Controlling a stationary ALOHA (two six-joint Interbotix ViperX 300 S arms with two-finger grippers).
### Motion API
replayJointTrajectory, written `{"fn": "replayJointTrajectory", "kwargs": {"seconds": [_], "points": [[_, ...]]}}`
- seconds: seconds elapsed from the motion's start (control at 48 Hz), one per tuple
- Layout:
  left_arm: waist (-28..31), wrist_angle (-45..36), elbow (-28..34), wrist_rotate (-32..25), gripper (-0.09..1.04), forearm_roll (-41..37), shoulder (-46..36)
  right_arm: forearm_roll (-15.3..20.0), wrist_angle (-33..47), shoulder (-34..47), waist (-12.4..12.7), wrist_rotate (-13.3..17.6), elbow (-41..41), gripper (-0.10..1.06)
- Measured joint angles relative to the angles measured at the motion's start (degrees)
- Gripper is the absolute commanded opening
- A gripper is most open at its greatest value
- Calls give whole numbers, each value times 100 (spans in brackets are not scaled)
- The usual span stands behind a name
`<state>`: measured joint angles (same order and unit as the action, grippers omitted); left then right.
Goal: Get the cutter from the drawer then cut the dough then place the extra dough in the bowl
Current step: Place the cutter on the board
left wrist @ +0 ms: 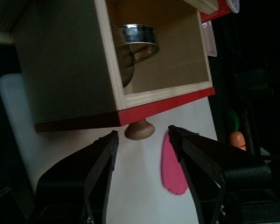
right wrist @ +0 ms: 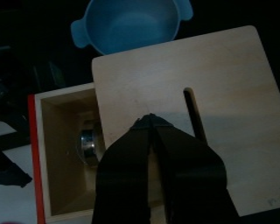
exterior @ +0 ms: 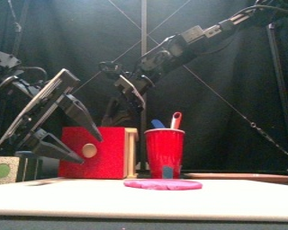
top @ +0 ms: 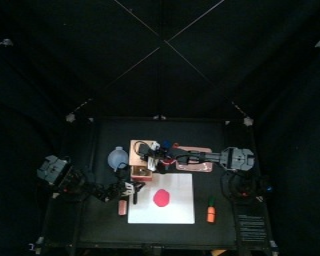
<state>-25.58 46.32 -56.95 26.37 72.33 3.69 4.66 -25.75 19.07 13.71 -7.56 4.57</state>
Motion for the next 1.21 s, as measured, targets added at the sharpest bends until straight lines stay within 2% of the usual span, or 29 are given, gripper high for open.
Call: {"fn": "replayJointTrajectory", "kwargs": {"seconds": [0.271,0.417,0.5,0.667,0.792,0.958,1.062,1.208], "points": [[-316,0,-255,-88,84,-422,-378,0,0,0,9,0,0,3],[-352,44,-413,-360,82,-1134,-650,0,0,0,9,0,0,3],[-343,246,-448,-703,82,-1608,-800,0,0,9,0,0,-9,3],[-237,598,-492,-1890,82,-2399,-1125,44,-9,9,-35,-9,-62,3],[70,668,-598,-3129,82,-2979,-1441,105,-44,-9,-53,9,-88,3],[360,659,-888,-4526,82,-3208,-1811,220,-132,-149,-149,9,-35,3],[439,677,-1028,-5089,82,-3217,-2021,308,-185,-290,-290,9,35,3],[501,686,-1248,-5660,82,-3226,-2593,237,-325,-527,-589,0,88,5]]}}
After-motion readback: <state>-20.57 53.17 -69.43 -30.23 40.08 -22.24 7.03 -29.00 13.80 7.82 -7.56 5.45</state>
